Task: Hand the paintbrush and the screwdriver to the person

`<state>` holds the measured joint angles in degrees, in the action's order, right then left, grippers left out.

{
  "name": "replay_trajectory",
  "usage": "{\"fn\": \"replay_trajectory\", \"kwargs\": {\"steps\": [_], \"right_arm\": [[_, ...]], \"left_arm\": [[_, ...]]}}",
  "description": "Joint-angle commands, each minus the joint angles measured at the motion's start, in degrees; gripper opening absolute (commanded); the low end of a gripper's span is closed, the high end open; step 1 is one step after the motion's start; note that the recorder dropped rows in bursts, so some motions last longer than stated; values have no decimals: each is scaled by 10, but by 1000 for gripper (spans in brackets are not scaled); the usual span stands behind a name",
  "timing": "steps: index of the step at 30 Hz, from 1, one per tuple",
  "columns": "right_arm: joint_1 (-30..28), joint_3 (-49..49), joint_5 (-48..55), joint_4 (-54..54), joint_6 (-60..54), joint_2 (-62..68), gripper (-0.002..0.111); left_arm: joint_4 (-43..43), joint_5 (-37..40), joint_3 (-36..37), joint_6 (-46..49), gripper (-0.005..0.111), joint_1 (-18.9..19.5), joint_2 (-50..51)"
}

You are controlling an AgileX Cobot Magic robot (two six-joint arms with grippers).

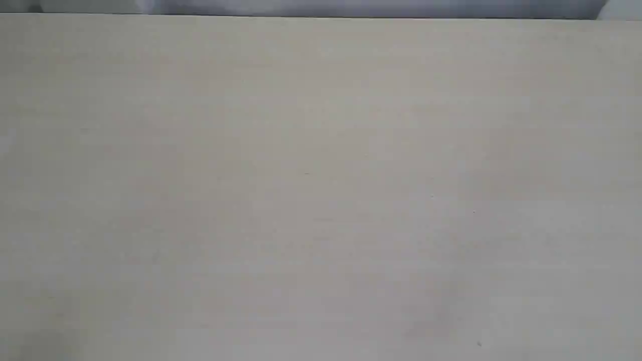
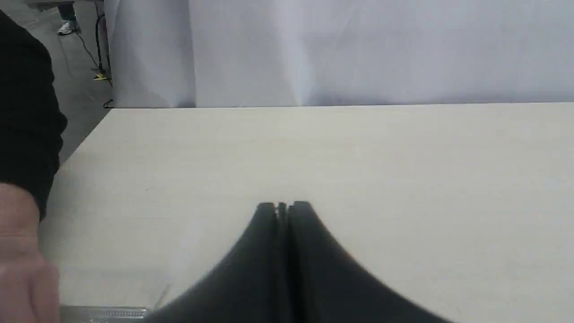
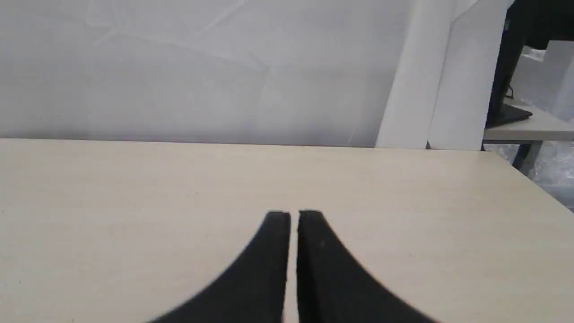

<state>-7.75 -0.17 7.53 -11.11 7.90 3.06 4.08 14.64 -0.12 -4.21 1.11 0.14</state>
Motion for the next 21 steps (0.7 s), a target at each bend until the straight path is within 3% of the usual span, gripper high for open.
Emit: {"fn": "replay_trajectory", "kwargs": {"steps": [1,11,21], "right_arm": [[-1,2,18,2,-24,-3,5],[-1,2,26,4,-49,-3,5],[-1,2,107,4,-49,-3,5]], "left_arm": [[0,-3,1,-1,0,-5,-1],[-3,-3,1,-1,0,-5,-1],[-3,-3,1,-1,0,-5,-1]]}}
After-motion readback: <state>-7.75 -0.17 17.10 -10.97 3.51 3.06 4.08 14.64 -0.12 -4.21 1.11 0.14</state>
